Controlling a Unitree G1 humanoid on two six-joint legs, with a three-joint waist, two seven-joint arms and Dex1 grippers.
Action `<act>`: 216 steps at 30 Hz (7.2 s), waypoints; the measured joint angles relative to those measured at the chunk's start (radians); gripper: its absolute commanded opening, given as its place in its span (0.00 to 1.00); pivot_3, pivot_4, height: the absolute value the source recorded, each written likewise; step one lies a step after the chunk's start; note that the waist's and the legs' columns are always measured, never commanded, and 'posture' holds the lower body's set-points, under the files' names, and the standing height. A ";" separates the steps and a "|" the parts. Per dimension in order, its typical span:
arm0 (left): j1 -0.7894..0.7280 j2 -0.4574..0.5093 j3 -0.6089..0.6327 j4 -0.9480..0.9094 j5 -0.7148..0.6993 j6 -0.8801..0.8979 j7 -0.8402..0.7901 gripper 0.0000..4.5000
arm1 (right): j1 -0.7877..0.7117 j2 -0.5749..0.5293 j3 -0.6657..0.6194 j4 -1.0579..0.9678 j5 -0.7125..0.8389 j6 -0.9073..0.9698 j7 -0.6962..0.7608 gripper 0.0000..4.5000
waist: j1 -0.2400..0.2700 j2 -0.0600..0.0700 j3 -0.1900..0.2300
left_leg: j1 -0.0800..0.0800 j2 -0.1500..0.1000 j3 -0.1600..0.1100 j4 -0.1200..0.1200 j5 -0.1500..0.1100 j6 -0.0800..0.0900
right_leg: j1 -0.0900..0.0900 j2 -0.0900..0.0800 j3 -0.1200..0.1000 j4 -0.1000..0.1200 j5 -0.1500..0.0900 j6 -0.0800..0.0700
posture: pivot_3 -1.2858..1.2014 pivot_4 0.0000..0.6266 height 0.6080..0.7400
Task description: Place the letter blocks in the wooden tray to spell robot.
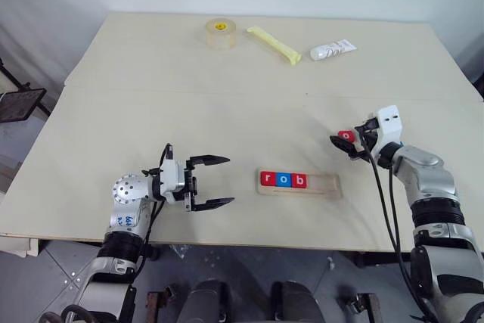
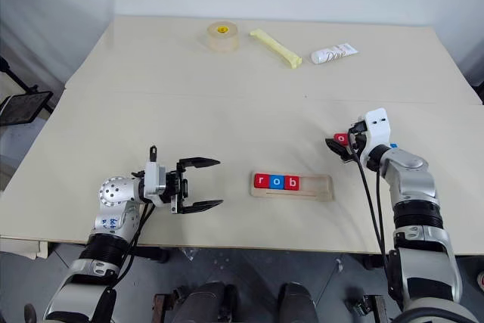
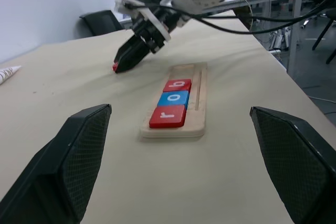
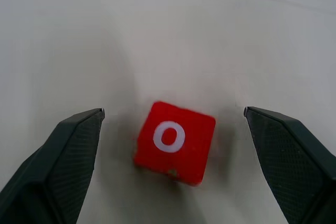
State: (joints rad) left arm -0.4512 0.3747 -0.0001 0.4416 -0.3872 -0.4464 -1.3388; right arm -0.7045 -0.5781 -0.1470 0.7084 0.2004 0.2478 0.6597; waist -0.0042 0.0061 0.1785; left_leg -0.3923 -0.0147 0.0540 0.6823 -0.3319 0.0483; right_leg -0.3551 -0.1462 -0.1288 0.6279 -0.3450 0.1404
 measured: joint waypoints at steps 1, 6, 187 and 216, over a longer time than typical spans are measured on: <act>0.004 0.000 0.000 -0.004 0.000 0.001 0.004 1.00 | 0.000 0.001 0.000 0.002 -0.004 -0.010 -0.008 0.99 | -0.001 0.000 0.000 | 0.000 0.000 0.000 0.000 0.000 0.000 | 0.000 0.000 0.000 0.000 0.000 0.000 | 0.52 0.24 1.00; 0.012 0.000 -0.001 -0.006 0.000 0.002 0.010 1.00 | 0.017 0.014 -0.003 -0.029 -0.005 -0.008 -0.037 0.99 | -0.001 0.000 0.000 | 0.000 0.000 0.000 0.000 0.000 0.000 | 0.000 0.000 0.000 0.000 0.000 0.000 | 0.52 0.24 1.00; -0.002 -0.009 -0.014 0.038 -0.002 -0.012 -0.037 1.00 | 0.415 -0.385 -0.036 -0.791 0.036 0.256 0.504 0.99 | 0.030 0.000 0.000 | 0.003 -0.005 -0.011 0.001 0.001 0.003 | 0.013 -0.003 -0.006 -0.009 0.001 0.002 | 0.52 0.24 1.00; -0.067 -0.002 -0.015 0.096 -0.001 0.001 -0.092 1.00 | 0.543 -0.298 -0.367 -0.484 0.136 0.213 0.220 0.99 | 0.025 0.000 0.000 | 0.003 -0.005 -0.007 0.000 0.002 0.004 | 0.015 -0.003 -0.005 -0.015 0.002 0.004 | 0.52 0.24 1.00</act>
State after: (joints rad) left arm -0.5181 0.3730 -0.0155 0.5378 -0.3884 -0.4459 -1.4306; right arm -0.1611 -0.8766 -0.5139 0.2245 0.3360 0.4609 0.8800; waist 0.0208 0.0061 0.1788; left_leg -0.3891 -0.0199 0.0466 0.6821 -0.3303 0.0526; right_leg -0.3401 -0.1488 -0.1334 0.6128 -0.3430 0.1444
